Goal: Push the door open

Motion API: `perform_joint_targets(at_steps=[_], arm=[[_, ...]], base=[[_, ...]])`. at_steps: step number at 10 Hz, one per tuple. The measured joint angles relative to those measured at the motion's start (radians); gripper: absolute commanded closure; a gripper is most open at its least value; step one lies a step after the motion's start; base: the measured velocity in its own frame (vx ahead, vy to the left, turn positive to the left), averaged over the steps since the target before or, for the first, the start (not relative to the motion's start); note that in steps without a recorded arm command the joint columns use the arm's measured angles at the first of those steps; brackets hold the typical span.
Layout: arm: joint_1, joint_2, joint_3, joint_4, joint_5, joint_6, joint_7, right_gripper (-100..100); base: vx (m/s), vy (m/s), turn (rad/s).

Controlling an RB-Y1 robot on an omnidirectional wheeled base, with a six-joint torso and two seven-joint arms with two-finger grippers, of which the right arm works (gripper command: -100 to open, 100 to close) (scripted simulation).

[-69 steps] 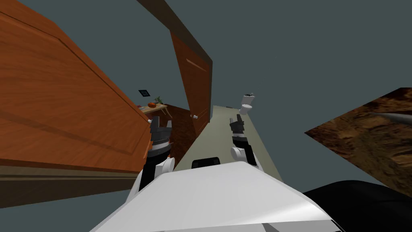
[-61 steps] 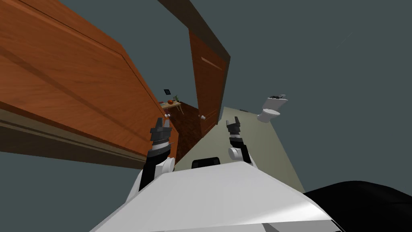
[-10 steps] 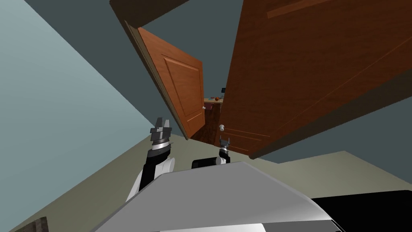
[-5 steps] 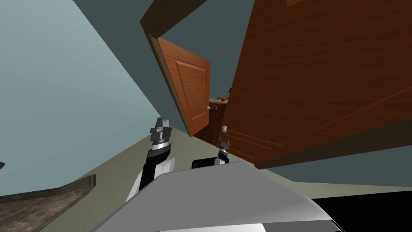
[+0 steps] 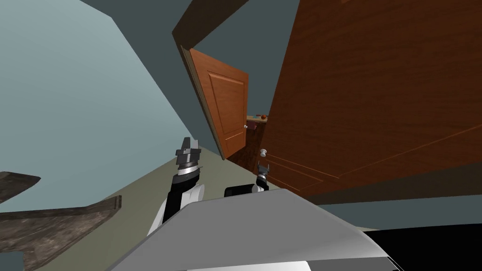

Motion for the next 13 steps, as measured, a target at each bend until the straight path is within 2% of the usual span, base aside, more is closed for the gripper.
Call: perform_joint_targets(at_steps=[1, 3, 5, 6, 7, 13], arm=[[0.004, -0.014, -0.003, -0.009, -0.002, 0.005, 0.0, -100], [-0.003, -0.024, -0.008, -0.003, -0.004, 0.008, -0.004, -100], [-0.011, -0.017, -0.015, 0.006, -0.007, 0.01, -0.012, -100], [-0.01, -0.006, -0.017, 0.005, -0.008, 0.012, -0.014, -100], [-0.011, -0.005, -0.017, 0.004, -0.008, 0.012, -0.015, 100], [-0.016, -0.008, -0.019, 0.004, -0.008, 0.015, -0.014, 100]], base=[[0.208, -0.092, 0.013], [0.18, -0.116, 0.017], [0.183, -0.103, 0.014], [0.088, -0.041, 0.009], [-0.011, 0.007, 0.013], [0.016, -0.003, -0.004]])
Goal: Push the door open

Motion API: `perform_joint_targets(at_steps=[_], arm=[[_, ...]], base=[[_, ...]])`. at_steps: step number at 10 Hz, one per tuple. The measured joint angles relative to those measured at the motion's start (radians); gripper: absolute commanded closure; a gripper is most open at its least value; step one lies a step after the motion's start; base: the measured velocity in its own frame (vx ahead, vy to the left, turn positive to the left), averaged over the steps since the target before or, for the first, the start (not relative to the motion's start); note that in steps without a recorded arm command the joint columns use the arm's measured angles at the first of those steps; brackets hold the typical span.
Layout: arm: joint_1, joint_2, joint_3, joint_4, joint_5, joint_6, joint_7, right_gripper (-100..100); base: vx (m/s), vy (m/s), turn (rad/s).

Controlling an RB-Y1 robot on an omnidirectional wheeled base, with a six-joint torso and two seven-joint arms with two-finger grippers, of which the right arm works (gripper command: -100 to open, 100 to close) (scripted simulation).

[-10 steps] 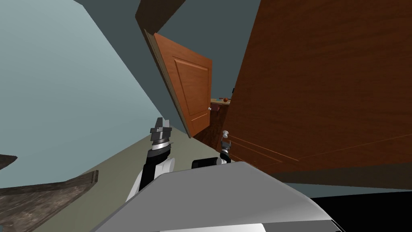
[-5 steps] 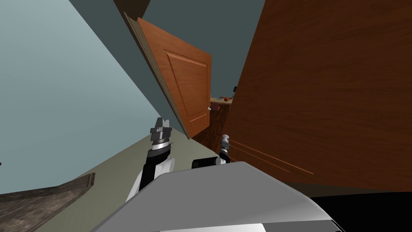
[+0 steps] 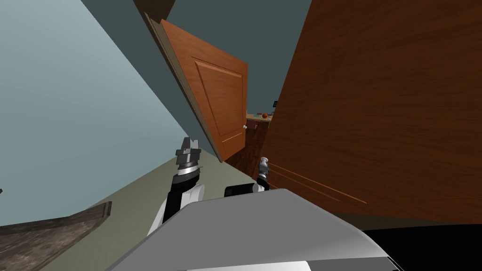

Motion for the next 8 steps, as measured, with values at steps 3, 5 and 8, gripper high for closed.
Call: perform_joint_targets(at_steps=[3, 5, 8], arm=[[0.009, -0.006, -0.012, 0.004, -0.015, 0.002, 0.005, 100], [0.008, -0.013, -0.026, -0.006, -0.027, -0.002, 0.015, 100], [0.012, -0.023, -0.047, -0.013, -0.045, -0.013, 0.015, 100]], base=[[0.184, -0.023, -0.042], [0.173, -0.049, -0.038], [0.2, -0.044, -0.056]])
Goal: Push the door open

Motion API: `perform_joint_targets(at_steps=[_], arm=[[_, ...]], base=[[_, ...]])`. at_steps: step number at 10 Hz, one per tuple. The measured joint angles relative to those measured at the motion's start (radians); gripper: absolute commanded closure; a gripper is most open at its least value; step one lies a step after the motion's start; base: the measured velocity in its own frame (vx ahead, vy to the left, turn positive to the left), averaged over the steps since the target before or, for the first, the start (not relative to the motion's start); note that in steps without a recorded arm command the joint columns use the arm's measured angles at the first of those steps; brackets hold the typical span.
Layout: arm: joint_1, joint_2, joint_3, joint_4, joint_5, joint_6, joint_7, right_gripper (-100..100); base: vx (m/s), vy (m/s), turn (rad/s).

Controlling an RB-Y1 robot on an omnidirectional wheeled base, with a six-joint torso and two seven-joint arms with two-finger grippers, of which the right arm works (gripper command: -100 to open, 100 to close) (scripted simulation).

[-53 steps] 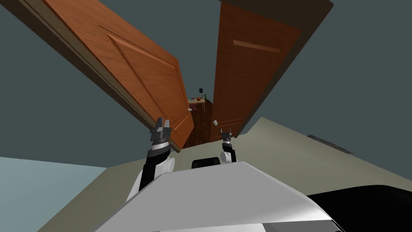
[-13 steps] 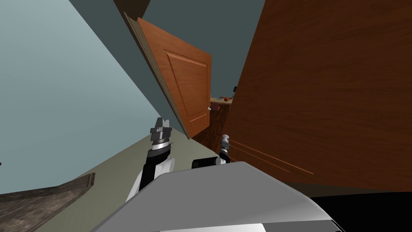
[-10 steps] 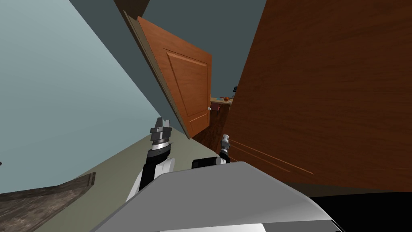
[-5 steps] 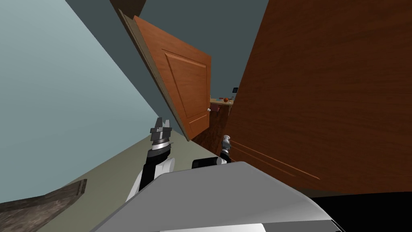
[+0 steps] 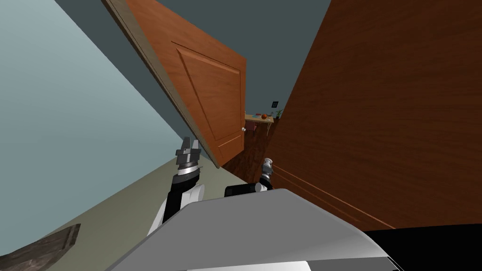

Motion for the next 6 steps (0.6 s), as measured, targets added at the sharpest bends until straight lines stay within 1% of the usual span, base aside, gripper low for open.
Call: perform_joint_targets(at_steps=[2, 3, 4, 5, 6], arm=[[-0.006, -0.003, -0.025, -0.006, -0.023, 0.004, 0.017, 100], [-0.004, -0.003, -0.031, -0.01, -0.028, -0.003, 0.019, 100], [-0.014, -0.002, -0.04, 0.005, -0.033, -0.016, 0.013, 100], [-0.017, -0.001, -0.05, 0.013, -0.041, -0.026, 0.008, 100], [-0.012, -0.001, -0.061, -0.003, -0.052, -0.02, 0.02, 100]], base=[[0.192, -0.081, -0.05], [0.155, -0.058, -0.042], [0.164, -0.046, -0.061], [0.15, -0.046, -0.072], [0.164, -0.054, -0.076]])
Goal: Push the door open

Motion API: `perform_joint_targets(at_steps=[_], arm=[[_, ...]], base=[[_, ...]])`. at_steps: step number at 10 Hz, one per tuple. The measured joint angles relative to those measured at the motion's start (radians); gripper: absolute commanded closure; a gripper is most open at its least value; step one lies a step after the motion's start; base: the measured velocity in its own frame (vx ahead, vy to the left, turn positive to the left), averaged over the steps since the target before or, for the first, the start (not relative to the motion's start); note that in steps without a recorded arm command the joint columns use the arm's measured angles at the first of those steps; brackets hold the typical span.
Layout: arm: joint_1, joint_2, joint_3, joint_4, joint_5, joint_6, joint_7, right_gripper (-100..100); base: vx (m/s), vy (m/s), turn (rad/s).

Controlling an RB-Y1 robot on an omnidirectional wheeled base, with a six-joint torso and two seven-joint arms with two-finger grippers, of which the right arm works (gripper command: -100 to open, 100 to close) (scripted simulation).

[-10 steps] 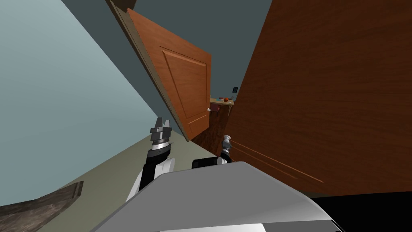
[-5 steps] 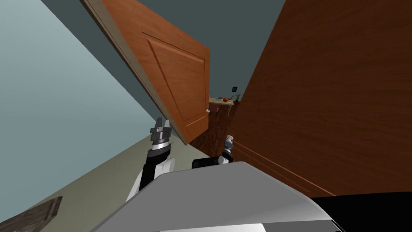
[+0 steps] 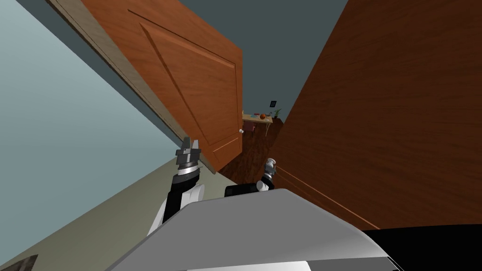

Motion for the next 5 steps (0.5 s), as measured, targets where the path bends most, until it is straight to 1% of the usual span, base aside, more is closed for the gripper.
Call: perform_joint_targets(at_steps=[1, 2, 3, 4, 5], arm=[[-0.015, 0.002, -0.01, 0.024, -0.006, -0.009, -0.005, 100], [0.003, 0.001, -0.018, 0.007, -0.015, -0.013, -0.004, 100], [-0.003, 0.001, -0.029, 0.015, -0.022, -0.017, -0.005, 100], [-0.022, 0.004, -0.04, 0.042, -0.03, -0.027, -0.013, 100], [-0.013, 0.005, -0.047, 0.017, -0.036, -0.023, -0.001, 100]], base=[[0.185, -0.053, -0.056], [0.179, -0.035, -0.041], [0.184, -0.043, -0.068], [0.114, -0.045, -0.005], [0.163, -0.046, -0.071]])
